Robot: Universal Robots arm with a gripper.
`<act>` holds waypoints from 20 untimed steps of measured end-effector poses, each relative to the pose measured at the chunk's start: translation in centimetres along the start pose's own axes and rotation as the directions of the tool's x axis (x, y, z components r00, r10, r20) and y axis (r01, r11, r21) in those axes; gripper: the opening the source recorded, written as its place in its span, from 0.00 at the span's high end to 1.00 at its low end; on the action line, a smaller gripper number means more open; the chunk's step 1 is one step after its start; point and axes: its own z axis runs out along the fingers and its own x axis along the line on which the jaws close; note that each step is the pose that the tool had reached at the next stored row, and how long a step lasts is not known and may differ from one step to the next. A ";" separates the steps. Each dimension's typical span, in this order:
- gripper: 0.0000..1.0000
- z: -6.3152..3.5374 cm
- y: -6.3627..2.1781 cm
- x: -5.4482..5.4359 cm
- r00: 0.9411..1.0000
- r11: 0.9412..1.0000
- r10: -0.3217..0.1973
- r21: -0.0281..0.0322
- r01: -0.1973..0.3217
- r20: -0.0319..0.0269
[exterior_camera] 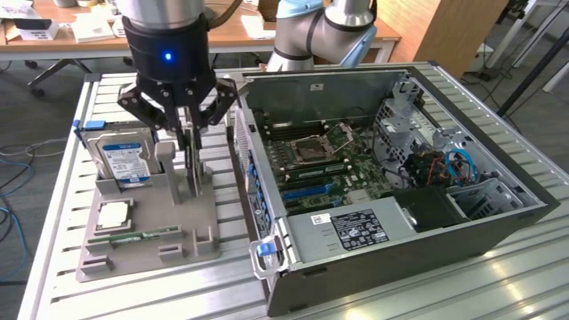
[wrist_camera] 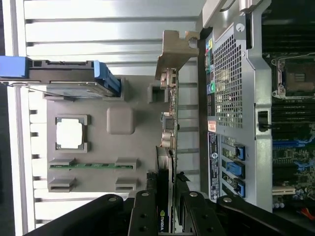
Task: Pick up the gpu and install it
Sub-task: 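Pick up the gpu and move the gpu toward the slot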
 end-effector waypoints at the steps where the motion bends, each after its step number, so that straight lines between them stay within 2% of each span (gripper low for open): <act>1: 0.74 -0.43 0.02 0.0 1.000 1.000 0.000 0.000 0.000 0.000; 11: 0.74 -4.94 0.22 -0.1 1.000 1.000 -0.002 0.000 0.002 0.000; 20: 0.74 -8.19 0.36 -0.2 1.000 1.000 -0.004 0.000 0.004 0.000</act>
